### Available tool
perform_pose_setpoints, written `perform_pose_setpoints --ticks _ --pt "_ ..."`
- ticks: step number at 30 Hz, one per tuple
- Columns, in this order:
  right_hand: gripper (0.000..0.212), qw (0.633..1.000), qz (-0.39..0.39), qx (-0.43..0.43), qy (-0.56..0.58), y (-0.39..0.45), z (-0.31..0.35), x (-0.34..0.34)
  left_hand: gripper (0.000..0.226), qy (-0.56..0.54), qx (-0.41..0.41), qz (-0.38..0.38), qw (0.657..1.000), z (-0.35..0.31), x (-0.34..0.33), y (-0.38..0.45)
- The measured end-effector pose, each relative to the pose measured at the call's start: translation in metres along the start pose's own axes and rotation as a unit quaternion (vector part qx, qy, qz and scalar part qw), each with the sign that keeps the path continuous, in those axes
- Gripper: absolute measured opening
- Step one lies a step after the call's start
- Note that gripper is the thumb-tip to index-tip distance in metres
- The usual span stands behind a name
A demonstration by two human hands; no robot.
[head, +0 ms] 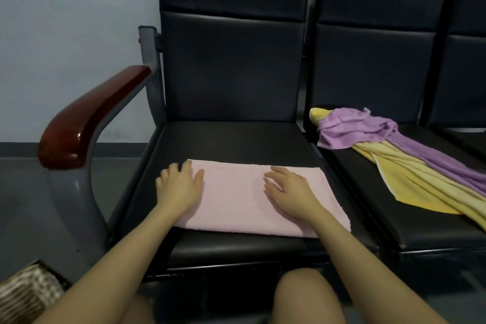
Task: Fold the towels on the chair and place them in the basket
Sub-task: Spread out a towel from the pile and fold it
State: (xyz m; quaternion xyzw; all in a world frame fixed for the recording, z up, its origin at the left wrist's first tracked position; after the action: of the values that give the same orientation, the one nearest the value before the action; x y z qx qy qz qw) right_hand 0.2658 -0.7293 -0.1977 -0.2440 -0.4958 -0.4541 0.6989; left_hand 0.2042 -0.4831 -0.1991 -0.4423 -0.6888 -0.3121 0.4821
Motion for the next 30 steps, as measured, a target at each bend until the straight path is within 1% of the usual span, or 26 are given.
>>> perform_pose_setpoints --ticks 2,4,6,9,12,14,17,19,21,22,23,24,25,26,28,30 --pt "0.035 1.000 -0.008 0.008 0.023 0.004 0.012 -0.002 0.049 0.004 0.023 0.009 1.000 0.012 0.001 0.000" --pt "0.036 0.999 -0.006 0.015 0.031 0.007 0.023 -0.005 0.045 0.016 0.002 0.008 1.000 0.012 0.001 0.000" --pt "0.039 0.999 0.001 0.025 0.029 0.009 0.030 -0.010 0.044 0.004 -0.019 -0.002 1.000 0.009 0.003 0.001" --pt "0.047 0.997 0.054 0.038 -0.025 0.007 0.032 -0.030 0.043 -0.056 -0.018 -0.016 0.998 0.009 0.002 0.004" --pt "0.052 0.989 0.118 0.033 -0.078 0.006 0.026 -0.043 0.038 -0.131 -0.051 -0.046 0.989 0.008 0.004 0.001" --pt "0.053 0.984 0.142 0.031 -0.099 0.008 0.026 -0.047 0.036 -0.190 -0.070 -0.067 0.977 0.008 0.015 -0.002" --pt "0.054 0.980 0.156 0.030 -0.116 0.016 0.040 -0.057 0.033 -0.232 -0.106 -0.113 0.960 0.001 0.047 -0.004" --pt "0.054 0.983 0.146 0.041 -0.106 0.023 0.059 -0.064 0.033 -0.254 -0.128 -0.132 0.950 -0.008 0.072 -0.005" --pt "0.053 0.991 0.118 0.048 -0.051 0.031 0.075 -0.068 0.033 -0.265 -0.148 -0.131 0.944 -0.018 0.086 -0.011" --pt "0.051 0.994 0.096 0.044 0.019 0.034 0.079 -0.065 0.033 -0.267 -0.159 -0.124 0.942 -0.024 0.089 -0.015" --pt "0.045 0.990 0.076 0.029 0.116 0.037 0.079 -0.060 0.032 -0.271 -0.169 -0.117 0.941 -0.031 0.090 -0.019" --pt "0.039 0.975 0.059 0.015 0.213 0.037 0.077 -0.053 0.032 -0.277 -0.177 -0.110 0.938 -0.037 0.089 -0.023" --pt "0.032 0.960 0.038 0.007 0.276 0.037 0.072 -0.047 0.032 -0.285 -0.183 -0.107 0.935 -0.043 0.087 -0.026" --pt "0.028 0.958 0.018 0.009 0.287 0.036 0.067 -0.038 0.032 -0.294 -0.185 -0.103 0.932 -0.049 0.085 -0.027" --pt "0.022 0.979 -0.016 0.002 0.203 0.034 0.045 -0.020 0.032 -0.308 -0.182 -0.096 0.929 -0.063 0.078 -0.026" --pt "0.021 0.989 -0.046 -0.033 0.140 0.026 0.015 0.001 0.031 -0.320 -0.190 -0.087 0.924 -0.084 0.072 -0.026"
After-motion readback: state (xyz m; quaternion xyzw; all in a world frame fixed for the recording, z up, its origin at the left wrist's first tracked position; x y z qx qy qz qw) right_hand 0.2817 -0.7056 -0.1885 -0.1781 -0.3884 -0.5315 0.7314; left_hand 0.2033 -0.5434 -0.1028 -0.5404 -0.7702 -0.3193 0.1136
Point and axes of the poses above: each hand's wrist, its own y-axis towards the middle knuckle, its own x-axis out of the back of the hand, z = x × y, the point moved 9 cm from there along y, towards the middle knuckle, and after that the axes turned 4 degrees about z, right-handed, at the moved point
